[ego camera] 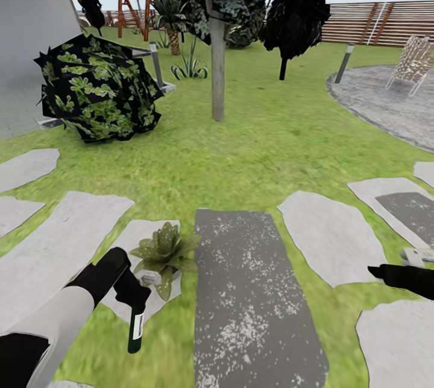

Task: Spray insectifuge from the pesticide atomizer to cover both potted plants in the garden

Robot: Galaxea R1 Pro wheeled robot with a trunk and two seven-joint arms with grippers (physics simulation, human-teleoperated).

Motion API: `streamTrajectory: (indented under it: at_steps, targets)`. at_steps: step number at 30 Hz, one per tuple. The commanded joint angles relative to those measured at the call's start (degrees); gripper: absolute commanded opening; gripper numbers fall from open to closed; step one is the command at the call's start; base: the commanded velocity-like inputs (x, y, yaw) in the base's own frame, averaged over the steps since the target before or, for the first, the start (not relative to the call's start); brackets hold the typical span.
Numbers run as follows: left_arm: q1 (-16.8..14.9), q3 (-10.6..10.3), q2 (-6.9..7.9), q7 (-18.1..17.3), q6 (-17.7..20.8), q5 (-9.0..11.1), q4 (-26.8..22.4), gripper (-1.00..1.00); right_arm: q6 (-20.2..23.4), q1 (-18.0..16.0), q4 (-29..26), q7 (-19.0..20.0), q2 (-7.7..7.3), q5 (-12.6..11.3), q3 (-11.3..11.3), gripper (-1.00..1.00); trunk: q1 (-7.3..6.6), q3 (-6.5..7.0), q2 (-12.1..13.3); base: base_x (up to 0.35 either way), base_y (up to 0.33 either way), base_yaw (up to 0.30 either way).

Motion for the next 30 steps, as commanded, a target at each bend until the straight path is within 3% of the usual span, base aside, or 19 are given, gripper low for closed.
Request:
streamTrajectory:
  at_steps: [1,16,30]
  targets:
    - [-0.04,-0.19,0.03,-0.60,0.14,-0.56,-0.09,-1.00,0.14,-0.03,-0.04,0.59,-0.01,0.58,-0.05,1.00,-0.01,0.02,-0.02,0.000,-0.229,0.210]
    - [-0.04,-0.12,0.13,-0.65,0.18,-0.56,-0.08,-1.00,0.09,-0.03,0.03,0.59,0.00,0.58,-0.13,1.00,-0.01,0.87,-0.02,0.007,-0.135,0.178]
    - [-0.48,-0.18,-0.15,-0.70,0.11,-0.56,-0.09,-1.00,0.00,-0.03,0.05,0.68,0.00,0.58,-1.62,1.00,-0.01,0.90,-0.02,0.225,-0.237,0.007]
